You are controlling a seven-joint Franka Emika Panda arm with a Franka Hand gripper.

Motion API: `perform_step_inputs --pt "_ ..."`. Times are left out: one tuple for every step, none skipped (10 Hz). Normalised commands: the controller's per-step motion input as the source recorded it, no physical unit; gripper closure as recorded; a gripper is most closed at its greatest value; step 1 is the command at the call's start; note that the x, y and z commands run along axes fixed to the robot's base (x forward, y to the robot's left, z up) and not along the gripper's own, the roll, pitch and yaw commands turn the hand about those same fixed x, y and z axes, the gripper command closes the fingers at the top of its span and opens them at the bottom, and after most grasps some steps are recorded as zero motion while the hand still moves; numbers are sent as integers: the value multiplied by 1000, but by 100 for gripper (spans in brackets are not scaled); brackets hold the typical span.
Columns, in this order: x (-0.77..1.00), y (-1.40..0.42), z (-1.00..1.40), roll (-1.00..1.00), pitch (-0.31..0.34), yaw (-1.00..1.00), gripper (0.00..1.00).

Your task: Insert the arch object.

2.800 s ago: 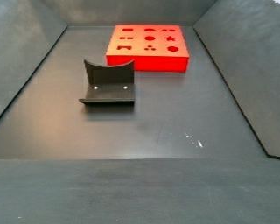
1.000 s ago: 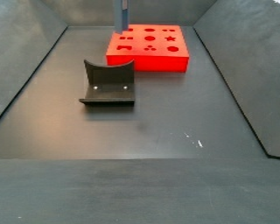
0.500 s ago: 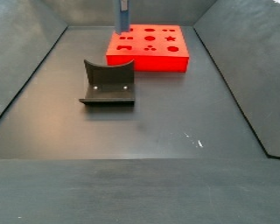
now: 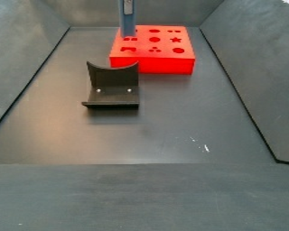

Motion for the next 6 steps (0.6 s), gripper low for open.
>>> perform_step_inputs --pt "0 0 -94 120 0 -914 100" --pt "0 3 -89 129 0 -917 100" --pt "0 0 -89 127 0 -917 100" --pt "117 0 -126 120 0 -700 100" --pt "111 0 -211 93 0 -520 100" --pt "94 0 -254 106 0 -426 100"
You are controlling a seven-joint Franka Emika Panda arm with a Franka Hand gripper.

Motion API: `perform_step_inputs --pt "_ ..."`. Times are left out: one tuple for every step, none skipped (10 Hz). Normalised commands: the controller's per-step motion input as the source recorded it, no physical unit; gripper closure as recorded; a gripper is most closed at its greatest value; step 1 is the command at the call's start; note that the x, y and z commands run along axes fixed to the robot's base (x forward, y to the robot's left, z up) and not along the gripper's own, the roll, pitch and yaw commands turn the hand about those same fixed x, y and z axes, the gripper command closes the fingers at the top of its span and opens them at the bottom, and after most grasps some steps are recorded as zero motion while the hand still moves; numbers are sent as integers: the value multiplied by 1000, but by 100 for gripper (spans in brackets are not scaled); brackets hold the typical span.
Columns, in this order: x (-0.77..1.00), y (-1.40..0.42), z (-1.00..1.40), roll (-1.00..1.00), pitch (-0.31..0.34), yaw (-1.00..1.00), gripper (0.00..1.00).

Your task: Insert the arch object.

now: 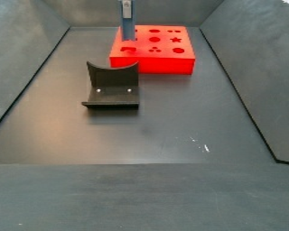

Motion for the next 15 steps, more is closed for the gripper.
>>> perform_step_inputs --pt "37 0 -234 86 0 -231 100" --pt "29 0 -183 96 0 -154 100" --pt "0 29 -77 89 43 -223 100" --pt "0 31 -66 0 0 -77 100" --pt "0 17 -46 -67 0 0 100" --pt "31 23 -77 -174 -4 0 100" --pt "51 100 -43 -274 -26 -20 100" --pt "43 166 -40 -343 -51 -49 100" --pt "0 177 -31 -330 -61 -40 100" --pt "0 71 -54 -166 -56 -26 100" --pt "0 0 -126 -94 -74 -17 100" --pt "0 0 -177 -7 -70 0 100" --pt "0 -66 -200 17 -44 0 100" --pt "54 -26 -211 53 -21 0 100" --pt "74 -14 -169 33 -13 0 100"
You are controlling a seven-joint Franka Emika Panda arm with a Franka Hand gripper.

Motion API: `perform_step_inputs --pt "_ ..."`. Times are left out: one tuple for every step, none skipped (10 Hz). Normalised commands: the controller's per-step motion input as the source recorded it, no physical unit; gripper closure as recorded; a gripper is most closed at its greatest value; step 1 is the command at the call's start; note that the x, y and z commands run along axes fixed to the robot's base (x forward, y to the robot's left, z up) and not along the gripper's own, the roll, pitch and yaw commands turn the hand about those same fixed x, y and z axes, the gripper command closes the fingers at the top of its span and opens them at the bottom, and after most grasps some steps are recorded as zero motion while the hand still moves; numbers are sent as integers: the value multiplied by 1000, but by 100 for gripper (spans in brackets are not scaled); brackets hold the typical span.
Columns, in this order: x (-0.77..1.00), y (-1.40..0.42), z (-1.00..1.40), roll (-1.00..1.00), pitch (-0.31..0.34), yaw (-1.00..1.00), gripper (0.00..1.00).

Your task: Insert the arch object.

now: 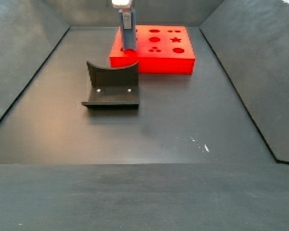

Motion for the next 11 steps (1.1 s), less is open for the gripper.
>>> perform_step_inputs --pt "74 0 -186 31 -16 0 100" --pt "31 0 -194 54 -10 0 100" --pt "80 0 -186 47 -3 0 100" --pt "271 0 -160 39 0 0 100" --pt "294 0 -171 46 0 0 100" --pt "234 0 -171 33 0 0 100" --pt "137 0 -191 40 0 0 100" --pt "0 0 -180 27 -10 0 100" --pt "-154 23 -180 10 -41 0 100" --pt "-309 51 -151 4 -46 -74 100" --pt "-306 31 -129 3 -47 -89 100"
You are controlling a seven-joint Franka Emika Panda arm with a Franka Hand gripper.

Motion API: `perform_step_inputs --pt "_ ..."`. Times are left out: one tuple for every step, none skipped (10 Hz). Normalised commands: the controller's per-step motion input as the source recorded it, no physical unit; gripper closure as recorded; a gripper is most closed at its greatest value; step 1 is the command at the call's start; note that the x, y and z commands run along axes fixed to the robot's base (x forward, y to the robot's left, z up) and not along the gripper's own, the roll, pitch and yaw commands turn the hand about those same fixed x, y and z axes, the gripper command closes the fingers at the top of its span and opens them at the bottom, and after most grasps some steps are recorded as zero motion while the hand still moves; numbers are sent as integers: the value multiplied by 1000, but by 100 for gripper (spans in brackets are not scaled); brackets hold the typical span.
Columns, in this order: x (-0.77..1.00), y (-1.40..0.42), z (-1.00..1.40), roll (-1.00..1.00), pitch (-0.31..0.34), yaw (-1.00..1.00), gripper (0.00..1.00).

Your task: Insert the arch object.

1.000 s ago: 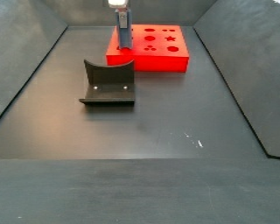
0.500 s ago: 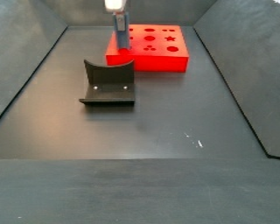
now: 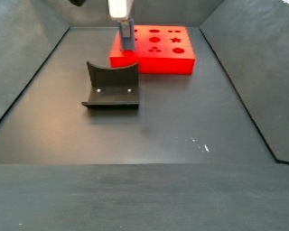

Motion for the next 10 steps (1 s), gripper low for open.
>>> perform_step_inputs --pt "-231 0 -126 0 -53 -69 100" --pt "-111 0 -131 0 -56 -6 100" --pt "0 0 -243 11 -86 0 100" --pt "0 -37 -429 144 -91 0 100" --pt "69 -37 -700 187 -99 37 100" --pt "91 -29 -800 139 -151 29 100" --pt "0 0 -726 181 -177 0 100" --pt "-94 0 -669 231 -157 0 100" --pt "-129 0 -603 196 -134 0 100" --pt "-146 0 -557 130 -139 0 100"
